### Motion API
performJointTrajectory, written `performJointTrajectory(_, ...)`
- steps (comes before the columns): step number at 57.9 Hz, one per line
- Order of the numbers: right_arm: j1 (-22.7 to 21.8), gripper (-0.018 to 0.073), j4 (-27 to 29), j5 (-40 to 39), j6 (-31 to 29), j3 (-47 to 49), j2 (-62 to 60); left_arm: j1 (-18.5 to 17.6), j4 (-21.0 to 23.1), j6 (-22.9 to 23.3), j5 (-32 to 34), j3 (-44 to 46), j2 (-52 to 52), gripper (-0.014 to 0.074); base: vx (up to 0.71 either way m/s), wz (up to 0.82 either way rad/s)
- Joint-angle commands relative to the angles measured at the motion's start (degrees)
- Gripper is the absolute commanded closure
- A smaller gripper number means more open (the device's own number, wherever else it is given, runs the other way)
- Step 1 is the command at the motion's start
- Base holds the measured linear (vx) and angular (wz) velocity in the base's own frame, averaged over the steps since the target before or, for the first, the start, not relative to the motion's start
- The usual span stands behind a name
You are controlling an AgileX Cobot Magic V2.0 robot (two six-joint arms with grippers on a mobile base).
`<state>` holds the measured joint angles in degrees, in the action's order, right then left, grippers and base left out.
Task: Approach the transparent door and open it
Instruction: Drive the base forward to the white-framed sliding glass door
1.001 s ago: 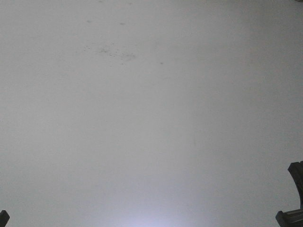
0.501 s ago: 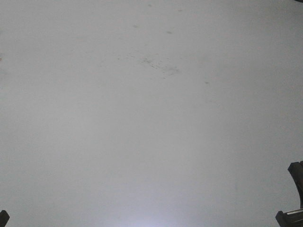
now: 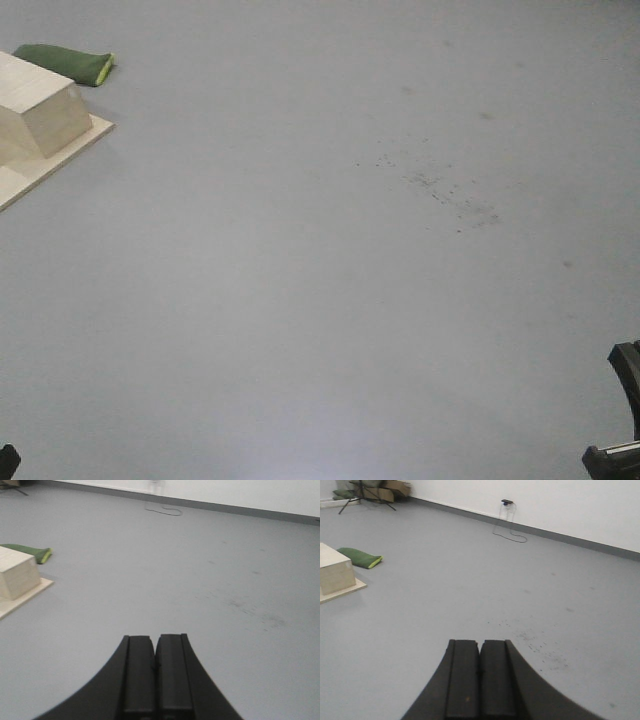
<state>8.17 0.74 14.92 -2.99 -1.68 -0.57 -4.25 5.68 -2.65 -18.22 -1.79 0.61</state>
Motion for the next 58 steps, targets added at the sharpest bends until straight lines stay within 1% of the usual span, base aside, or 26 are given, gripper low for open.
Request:
performJointTrajectory(1,-0.3,0.0564,-0.1,-4.6,-0.4,-0.3,-0.9,-0.4,0.6,0.4,4.3,-0.6,0.8,0.0576,0.53,0.52)
performJointTrajectory(26,-0.3,0.0564,-0.1,-4.6,-0.4,-0.3,-0.9,-0.4,0.6,0.4,4.3,-0.6,0.8,0.0576,0.52,0.56)
performJointTrajectory(58,-0.3,0.0564,-0.1,-4.6,-0.4,-0.3,-0.9,-0.4,0.6,0.4,4.3,-0.6,0.8,0.0576,0.53,0.68)
